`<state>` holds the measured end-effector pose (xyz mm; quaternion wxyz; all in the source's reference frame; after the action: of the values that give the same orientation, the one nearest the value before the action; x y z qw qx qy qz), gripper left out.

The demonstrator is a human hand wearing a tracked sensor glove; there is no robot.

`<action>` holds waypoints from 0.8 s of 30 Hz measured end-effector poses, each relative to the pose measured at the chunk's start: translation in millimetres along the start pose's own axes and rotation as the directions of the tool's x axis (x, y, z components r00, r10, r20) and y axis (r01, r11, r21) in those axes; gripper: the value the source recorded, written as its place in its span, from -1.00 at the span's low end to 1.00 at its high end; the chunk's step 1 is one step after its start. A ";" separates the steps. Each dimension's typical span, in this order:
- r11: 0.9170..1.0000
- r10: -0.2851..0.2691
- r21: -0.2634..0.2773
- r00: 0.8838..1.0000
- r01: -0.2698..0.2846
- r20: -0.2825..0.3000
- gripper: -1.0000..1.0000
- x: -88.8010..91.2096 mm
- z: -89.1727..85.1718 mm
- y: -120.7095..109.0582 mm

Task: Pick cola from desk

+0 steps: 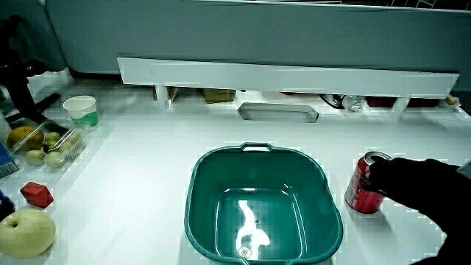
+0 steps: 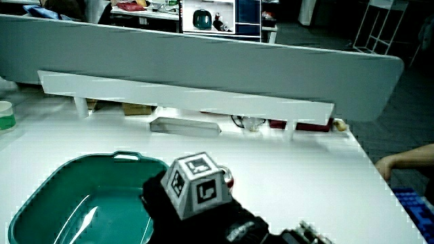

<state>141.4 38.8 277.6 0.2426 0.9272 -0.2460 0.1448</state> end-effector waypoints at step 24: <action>0.965 -0.258 0.051 0.966 0.259 -0.022 0.00 91.1 -0.3 67.4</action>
<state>182.2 -47.6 338.7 0.2363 0.9564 -0.1173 0.1254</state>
